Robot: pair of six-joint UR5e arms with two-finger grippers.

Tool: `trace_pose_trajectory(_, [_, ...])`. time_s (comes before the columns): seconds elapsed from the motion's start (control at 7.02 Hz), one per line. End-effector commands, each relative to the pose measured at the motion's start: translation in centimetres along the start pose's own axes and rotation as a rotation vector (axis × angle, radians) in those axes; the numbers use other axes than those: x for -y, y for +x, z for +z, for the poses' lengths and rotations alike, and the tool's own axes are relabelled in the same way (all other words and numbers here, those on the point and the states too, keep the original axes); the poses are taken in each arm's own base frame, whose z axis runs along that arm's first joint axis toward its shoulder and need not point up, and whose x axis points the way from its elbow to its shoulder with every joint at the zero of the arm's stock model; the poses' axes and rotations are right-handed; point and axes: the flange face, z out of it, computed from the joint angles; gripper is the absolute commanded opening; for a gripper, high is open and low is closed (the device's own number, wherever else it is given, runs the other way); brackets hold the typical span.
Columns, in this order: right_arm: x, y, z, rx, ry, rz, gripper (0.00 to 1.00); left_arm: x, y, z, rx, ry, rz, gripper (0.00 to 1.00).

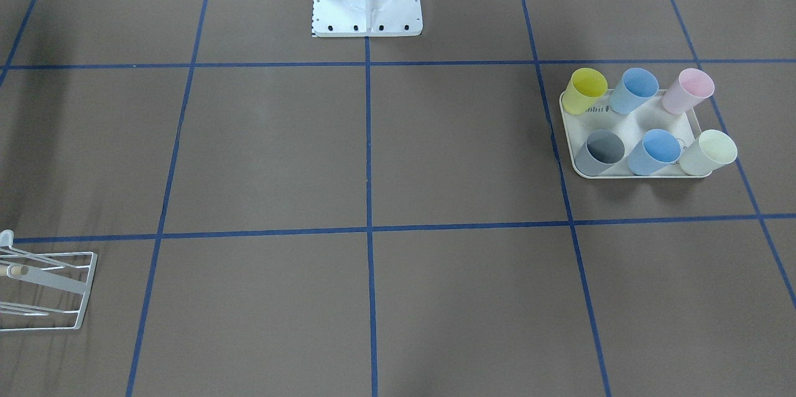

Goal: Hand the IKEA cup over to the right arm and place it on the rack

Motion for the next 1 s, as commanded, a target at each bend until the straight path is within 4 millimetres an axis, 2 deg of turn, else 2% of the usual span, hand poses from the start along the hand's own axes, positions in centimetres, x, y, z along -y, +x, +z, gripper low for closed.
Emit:
trace_pose_trajectory(0.0, [2.1,-1.5,-1.6,-0.011,0.092,0.038,1.00,1.2,0.6,-0.5,-0.015,0.166,0.143,1.00])
trace_pose_trajectory(0.14, [2.7,-2.8,-1.2,-0.002,0.098,0.055,1.00,1.5,-0.2,0.7,-0.033,0.230,0.201,1.00])
trace_pose_trajectory(0.43, [3.5,-4.8,-1.0,0.014,0.131,0.073,1.00,0.6,-2.4,3.0,-0.046,0.300,0.262,1.00])
trace_pose_trajectory(0.57, [3.5,-6.1,-0.2,0.018,0.158,0.004,1.00,0.8,-2.1,2.8,-0.055,0.317,0.280,1.00])
trace_pose_trajectory(0.71, [4.6,-8.6,1.0,0.046,0.147,-0.065,1.00,0.7,-1.2,3.8,-0.070,0.304,0.302,1.00])
trace_pose_trajectory(0.85, [4.7,-10.1,1.8,0.068,0.160,-0.113,0.98,0.6,0.3,5.1,-0.090,0.300,0.340,1.00])
